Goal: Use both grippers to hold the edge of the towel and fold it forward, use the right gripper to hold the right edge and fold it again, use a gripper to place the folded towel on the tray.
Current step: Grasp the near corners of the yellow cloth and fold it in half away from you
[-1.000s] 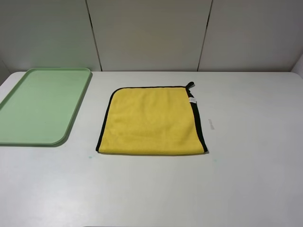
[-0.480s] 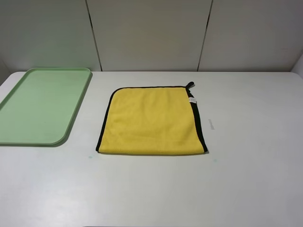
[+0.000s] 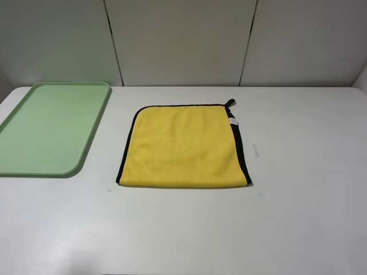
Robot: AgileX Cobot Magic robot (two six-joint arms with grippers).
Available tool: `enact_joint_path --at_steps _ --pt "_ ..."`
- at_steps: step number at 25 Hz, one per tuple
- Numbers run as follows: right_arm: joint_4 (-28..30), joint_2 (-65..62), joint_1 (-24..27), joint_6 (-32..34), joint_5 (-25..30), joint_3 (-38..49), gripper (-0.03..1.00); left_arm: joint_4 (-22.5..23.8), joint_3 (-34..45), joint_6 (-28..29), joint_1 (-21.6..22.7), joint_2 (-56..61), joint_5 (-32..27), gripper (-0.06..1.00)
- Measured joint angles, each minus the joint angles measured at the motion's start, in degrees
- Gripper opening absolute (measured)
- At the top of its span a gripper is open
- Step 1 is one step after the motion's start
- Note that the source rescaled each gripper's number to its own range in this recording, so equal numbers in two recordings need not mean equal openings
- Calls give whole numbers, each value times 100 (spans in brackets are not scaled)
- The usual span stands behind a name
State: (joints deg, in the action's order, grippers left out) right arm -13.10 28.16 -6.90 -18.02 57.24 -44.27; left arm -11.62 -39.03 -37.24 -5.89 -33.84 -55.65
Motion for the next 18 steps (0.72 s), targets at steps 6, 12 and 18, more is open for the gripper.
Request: enact_joint_path --at_steps 6,12,18 --pt "-369 1040 0 -984 -172 -97 100 -431 -189 -962 0 -1099 530 99" --pt "-467 1935 0 -2237 -307 -97 100 -1181 -189 -2195 0 -2123 1020 99" --pt "-493 2830 0 -3590 -664 -97 100 -2074 -189 -3244 0 -2874 1318 98"
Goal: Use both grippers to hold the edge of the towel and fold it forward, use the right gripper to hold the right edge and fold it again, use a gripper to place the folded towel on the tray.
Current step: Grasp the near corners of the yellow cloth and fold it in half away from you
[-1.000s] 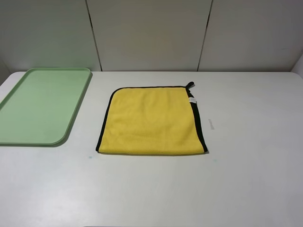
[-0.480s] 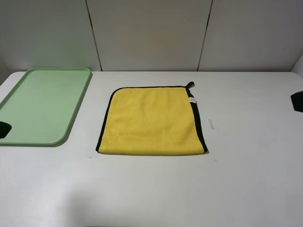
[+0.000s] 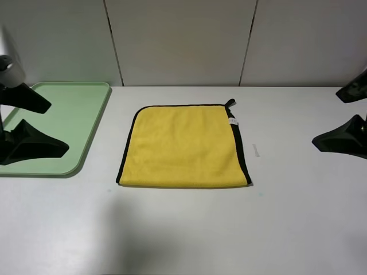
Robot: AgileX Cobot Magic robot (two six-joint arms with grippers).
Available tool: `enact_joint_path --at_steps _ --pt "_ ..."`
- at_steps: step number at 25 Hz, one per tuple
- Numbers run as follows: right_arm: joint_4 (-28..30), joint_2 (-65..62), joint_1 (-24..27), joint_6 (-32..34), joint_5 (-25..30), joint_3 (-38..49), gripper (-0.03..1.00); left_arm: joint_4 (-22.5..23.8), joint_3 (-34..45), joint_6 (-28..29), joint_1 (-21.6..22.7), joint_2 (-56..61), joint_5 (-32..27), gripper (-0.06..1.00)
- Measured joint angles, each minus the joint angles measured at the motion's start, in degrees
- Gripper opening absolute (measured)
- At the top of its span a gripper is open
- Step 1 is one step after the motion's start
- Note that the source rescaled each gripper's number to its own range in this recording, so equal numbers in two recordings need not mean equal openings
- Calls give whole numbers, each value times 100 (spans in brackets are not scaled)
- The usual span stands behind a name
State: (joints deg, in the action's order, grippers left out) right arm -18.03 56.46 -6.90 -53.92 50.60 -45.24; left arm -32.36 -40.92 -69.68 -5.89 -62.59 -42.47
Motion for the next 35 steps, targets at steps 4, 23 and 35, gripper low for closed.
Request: enact_joint_path --at_steps 4,23,35 --pt "-61 540 0 -939 -173 0 100 -811 0 -1042 -8 -405 74 98" --pt "-750 2173 0 -1994 -986 -5 100 -585 0 -2672 -1847 -2522 2583 98" --pt "-854 2766 0 -2091 -1184 -5 100 -379 -4 -3396 -1864 -3427 3398 98"
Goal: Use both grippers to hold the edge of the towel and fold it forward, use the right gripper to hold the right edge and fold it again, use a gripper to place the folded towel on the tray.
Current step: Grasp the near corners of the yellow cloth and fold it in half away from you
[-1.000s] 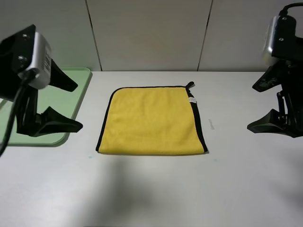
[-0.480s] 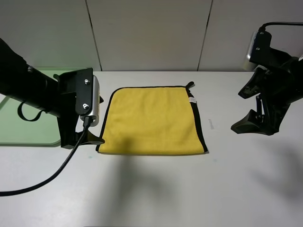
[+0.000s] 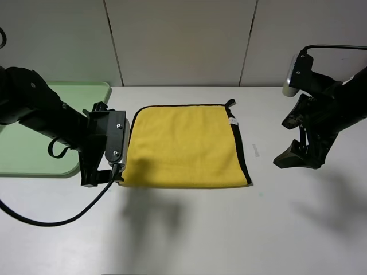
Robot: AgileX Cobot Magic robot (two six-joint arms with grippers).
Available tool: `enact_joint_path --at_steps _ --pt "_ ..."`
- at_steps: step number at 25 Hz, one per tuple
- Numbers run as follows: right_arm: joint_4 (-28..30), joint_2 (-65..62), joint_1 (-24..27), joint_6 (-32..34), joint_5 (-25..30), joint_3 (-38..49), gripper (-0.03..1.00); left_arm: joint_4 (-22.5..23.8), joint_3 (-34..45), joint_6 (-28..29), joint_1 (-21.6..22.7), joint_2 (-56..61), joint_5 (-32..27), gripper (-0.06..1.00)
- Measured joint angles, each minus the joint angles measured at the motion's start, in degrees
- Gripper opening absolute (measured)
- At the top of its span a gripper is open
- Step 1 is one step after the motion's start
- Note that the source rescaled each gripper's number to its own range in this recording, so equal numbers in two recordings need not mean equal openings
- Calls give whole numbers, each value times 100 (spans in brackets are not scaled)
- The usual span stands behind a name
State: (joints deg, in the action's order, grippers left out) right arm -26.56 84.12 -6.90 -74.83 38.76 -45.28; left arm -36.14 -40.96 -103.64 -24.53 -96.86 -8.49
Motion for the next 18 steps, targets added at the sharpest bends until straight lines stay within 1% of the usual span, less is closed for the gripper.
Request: enact_joint_path --at_steps 4,10,18 --pt "-26 136 0 0 -85 0 100 0 0 -392 0 -102 34 98" --pt "-57 221 0 -7 -160 0 100 0 0 -612 0 -135 -92 98" --pt "-57 221 0 -23 -215 0 100 2 -2 -1108 0 -225 -105 98"
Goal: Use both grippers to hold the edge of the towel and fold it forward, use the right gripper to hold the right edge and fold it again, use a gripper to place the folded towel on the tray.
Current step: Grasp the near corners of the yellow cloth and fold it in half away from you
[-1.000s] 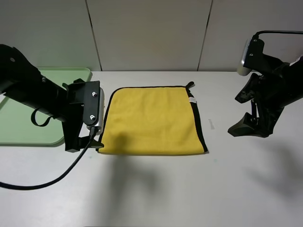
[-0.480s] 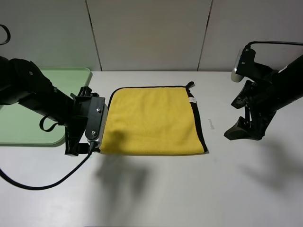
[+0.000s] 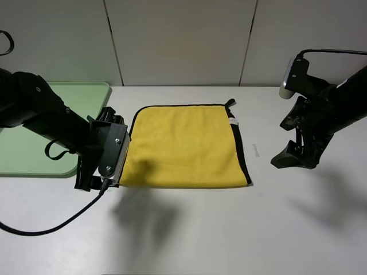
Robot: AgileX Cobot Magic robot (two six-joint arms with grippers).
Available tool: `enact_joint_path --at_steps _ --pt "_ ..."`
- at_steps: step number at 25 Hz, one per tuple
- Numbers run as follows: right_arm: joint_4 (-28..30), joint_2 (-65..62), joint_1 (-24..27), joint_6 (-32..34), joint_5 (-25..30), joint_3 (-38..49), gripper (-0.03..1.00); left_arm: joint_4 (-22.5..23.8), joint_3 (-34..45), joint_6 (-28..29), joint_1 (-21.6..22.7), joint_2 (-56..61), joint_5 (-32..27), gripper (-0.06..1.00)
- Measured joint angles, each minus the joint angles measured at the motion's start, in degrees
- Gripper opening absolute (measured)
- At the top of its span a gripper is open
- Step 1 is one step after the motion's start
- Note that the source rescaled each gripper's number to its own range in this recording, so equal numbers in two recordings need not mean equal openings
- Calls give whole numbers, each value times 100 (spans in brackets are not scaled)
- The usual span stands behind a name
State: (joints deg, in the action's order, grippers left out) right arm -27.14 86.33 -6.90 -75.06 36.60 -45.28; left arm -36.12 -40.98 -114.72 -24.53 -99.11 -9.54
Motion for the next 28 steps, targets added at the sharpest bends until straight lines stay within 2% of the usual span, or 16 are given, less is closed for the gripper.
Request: enact_joint_path --at_steps 10,16,23,28 --pt "-25 0 0 0 0 0 100 0 -4 -30 0 -611 312 97" --pt "-345 0 -83 -323 -1 0 100 0 -4 -30 0 -611 436 96" --pt "-191 231 -1059 -559 -382 0 100 0 -4 -30 0 -611 450 96" --pt "-63 660 -1199 -559 -498 0 100 0 -4 -30 0 -611 450 96"
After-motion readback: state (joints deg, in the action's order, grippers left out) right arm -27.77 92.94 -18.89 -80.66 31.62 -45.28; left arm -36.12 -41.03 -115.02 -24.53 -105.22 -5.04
